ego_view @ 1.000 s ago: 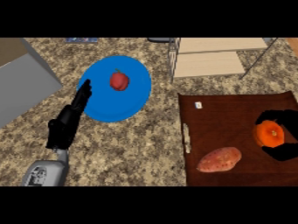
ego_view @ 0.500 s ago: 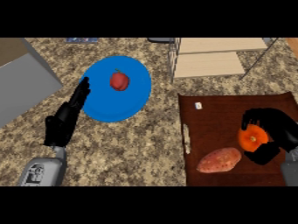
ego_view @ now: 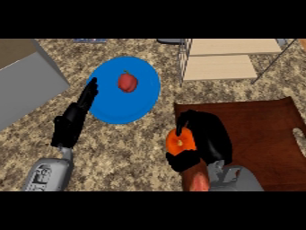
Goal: Pick the squash from the tray and place it in the tiered shelf
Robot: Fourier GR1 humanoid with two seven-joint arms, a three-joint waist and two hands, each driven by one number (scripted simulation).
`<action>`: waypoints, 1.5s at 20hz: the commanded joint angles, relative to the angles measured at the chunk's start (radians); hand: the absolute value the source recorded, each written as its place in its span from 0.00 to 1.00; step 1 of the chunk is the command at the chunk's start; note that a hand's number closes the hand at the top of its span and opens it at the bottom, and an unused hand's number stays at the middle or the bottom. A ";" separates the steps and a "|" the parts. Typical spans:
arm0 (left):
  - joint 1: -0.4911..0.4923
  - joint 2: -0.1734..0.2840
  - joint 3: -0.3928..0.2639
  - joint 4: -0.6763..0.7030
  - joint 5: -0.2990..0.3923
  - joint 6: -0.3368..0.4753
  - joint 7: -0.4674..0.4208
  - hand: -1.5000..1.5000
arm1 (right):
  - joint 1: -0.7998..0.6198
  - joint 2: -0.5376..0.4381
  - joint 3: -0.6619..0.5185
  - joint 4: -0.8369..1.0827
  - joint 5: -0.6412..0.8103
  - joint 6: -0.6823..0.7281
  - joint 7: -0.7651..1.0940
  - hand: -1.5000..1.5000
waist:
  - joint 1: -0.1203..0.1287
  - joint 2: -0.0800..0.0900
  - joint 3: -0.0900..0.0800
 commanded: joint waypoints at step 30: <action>0.036 0.030 0.039 -0.033 0.028 -0.025 -0.011 0.50 | -0.890 0.032 -0.185 -0.010 0.273 -0.039 0.623 1.00 | -0.022 0.001 0.000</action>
